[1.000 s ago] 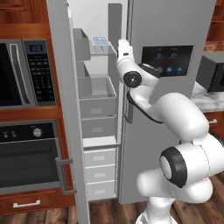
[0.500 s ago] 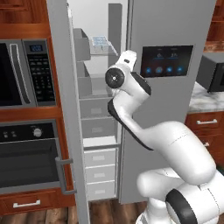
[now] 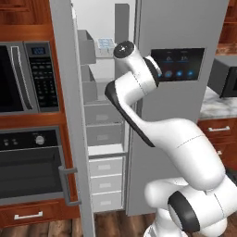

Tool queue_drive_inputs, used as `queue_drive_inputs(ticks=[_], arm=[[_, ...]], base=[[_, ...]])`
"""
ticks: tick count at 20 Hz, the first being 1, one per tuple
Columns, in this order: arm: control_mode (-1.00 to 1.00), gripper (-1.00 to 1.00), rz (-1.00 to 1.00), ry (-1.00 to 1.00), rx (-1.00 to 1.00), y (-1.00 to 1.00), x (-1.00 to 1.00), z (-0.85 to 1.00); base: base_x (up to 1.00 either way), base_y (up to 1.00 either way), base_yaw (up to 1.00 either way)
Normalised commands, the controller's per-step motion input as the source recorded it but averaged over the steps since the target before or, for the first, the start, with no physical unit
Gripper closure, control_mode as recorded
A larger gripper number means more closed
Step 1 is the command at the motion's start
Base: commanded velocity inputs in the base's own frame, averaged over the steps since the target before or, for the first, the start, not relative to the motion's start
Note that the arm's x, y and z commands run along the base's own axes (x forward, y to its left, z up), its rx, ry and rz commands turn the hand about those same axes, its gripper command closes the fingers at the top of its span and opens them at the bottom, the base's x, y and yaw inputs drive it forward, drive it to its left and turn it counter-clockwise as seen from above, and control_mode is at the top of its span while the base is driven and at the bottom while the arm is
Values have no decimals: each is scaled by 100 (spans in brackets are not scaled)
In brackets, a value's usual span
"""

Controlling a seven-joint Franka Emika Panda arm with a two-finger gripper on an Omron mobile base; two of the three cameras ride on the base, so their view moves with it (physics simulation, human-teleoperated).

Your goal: The ice cube tray has been filled with water. Take the tray and place it in the freezer to make ice. Close the freezer door after placing the tray.

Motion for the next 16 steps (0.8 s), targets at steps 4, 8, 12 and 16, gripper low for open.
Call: queue_drive_inputs(ticks=[4, 8, 12, 16], arm=[[100, -100, -8, 1, 13, 0, -16, -9], [100, -100, 0, 0, 0, 0, 0, 0], [100, -100, 0, 0, 0, 0, 0, 0], [100, -100, 0, 0, 0, 0, 0, 0]], base=[[-75, 5, -27], [-95, 21, -42], [-24, 61, -27], [27, 99, 0]])
